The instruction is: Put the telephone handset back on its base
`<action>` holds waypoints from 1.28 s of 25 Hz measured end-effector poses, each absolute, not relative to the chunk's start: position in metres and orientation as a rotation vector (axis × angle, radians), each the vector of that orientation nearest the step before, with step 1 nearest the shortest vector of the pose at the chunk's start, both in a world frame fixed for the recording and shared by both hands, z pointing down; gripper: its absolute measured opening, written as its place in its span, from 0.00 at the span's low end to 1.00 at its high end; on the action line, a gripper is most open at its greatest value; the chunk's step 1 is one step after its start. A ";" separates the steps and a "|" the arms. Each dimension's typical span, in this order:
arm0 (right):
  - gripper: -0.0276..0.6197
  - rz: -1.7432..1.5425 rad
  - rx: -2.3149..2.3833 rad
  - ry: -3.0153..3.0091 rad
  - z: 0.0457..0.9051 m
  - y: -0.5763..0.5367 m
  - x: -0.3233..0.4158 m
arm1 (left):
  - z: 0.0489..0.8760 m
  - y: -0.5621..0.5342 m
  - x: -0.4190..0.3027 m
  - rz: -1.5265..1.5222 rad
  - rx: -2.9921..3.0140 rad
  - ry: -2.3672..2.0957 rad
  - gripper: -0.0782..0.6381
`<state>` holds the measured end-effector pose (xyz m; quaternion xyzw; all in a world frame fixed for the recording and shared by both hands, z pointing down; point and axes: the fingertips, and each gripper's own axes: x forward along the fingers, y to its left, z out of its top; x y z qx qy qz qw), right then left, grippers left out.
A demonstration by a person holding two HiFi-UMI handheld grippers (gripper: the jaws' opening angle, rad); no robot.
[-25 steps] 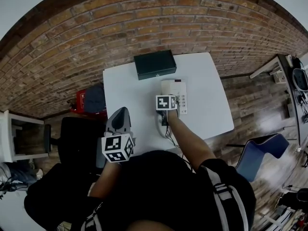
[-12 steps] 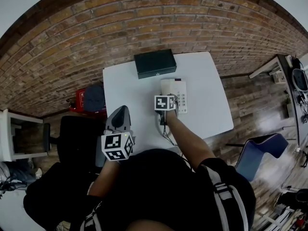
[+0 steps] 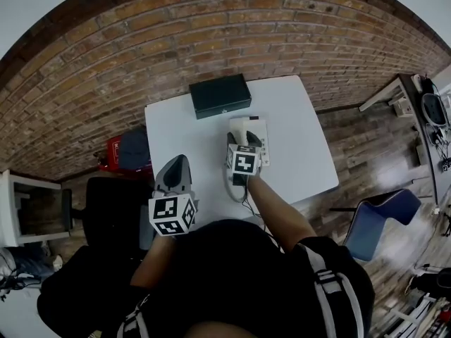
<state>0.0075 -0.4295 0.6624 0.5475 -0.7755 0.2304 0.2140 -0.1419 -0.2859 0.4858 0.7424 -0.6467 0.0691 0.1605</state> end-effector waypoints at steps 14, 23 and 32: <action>0.04 0.041 1.732 -2.705 0.427 -0.375 0.048 | 0.459 -0.311 -0.119 0.146 2.244 -1.826 0.10; 0.04 0.032 1.727 -2.663 0.438 -0.353 0.052 | 0.455 -0.315 -0.109 0.136 2.271 -1.804 0.10; 0.04 0.054 1.674 -2.664 0.444 -0.348 0.038 | 0.459 -0.310 -0.113 0.136 2.260 -1.795 0.10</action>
